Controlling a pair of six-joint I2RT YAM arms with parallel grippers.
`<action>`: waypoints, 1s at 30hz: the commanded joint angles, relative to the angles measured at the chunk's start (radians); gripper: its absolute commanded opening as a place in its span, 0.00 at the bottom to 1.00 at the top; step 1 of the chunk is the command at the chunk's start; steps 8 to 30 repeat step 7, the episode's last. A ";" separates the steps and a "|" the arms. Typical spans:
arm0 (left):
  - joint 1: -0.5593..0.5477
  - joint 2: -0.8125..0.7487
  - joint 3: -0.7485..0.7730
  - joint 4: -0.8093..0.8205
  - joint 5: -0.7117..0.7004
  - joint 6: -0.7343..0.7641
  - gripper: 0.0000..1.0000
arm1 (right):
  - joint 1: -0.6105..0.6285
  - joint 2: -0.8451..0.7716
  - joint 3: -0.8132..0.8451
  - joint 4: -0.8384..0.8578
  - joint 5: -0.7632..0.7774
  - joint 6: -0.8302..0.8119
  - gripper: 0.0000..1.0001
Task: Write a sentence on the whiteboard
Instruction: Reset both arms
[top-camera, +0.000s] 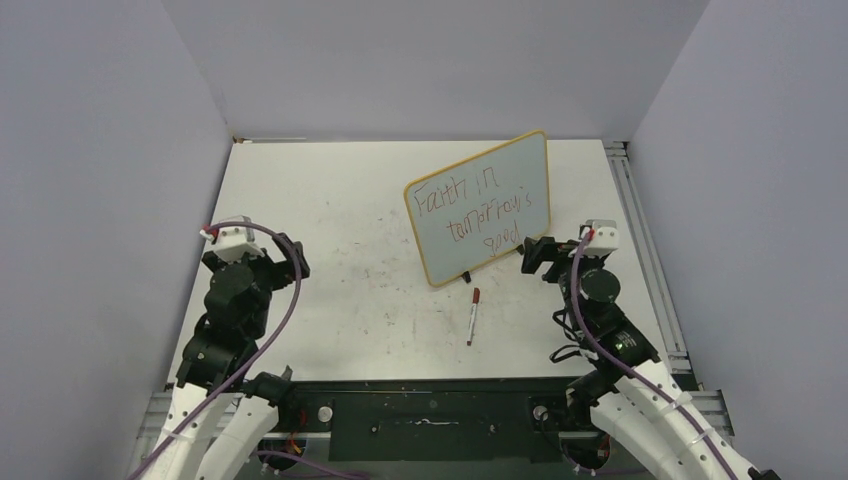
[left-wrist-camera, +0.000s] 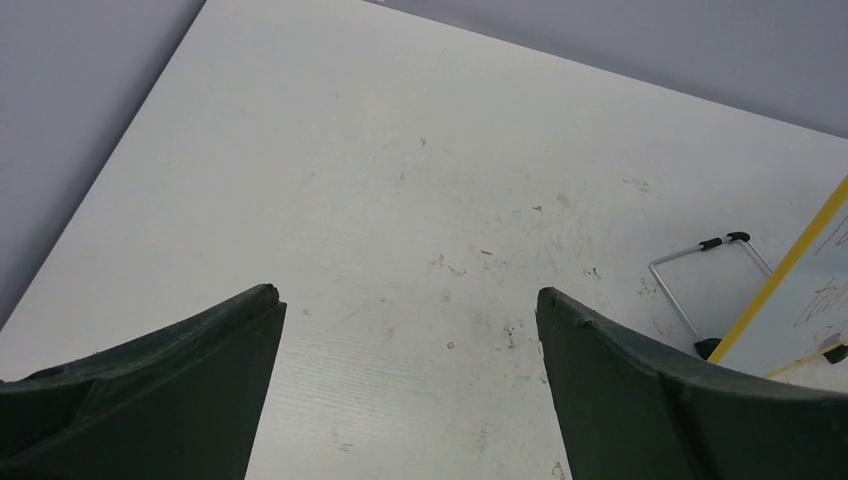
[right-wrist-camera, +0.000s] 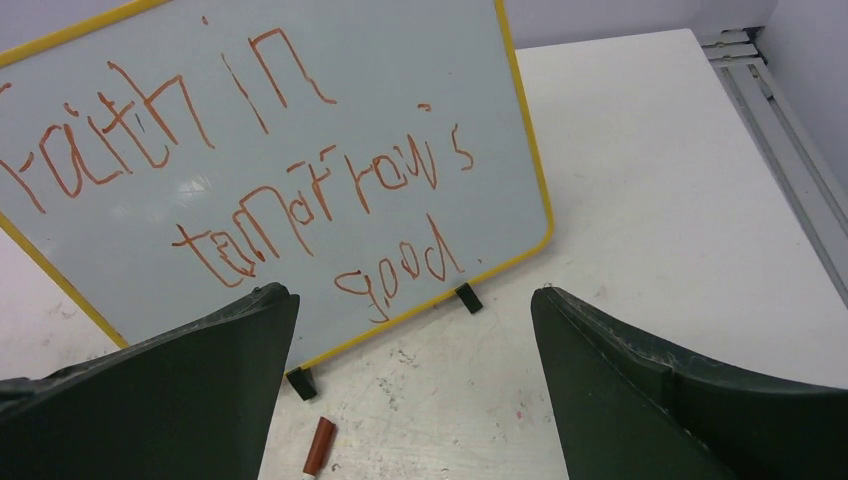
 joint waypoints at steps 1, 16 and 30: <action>0.007 -0.016 0.015 0.051 -0.024 0.023 0.96 | -0.008 0.009 0.022 0.075 0.041 -0.075 0.90; 0.007 -0.015 0.016 0.051 0.015 0.048 0.96 | -0.008 0.013 0.041 0.073 0.042 -0.077 0.90; 0.007 -0.015 0.016 0.051 0.015 0.048 0.96 | -0.008 0.013 0.041 0.073 0.042 -0.077 0.90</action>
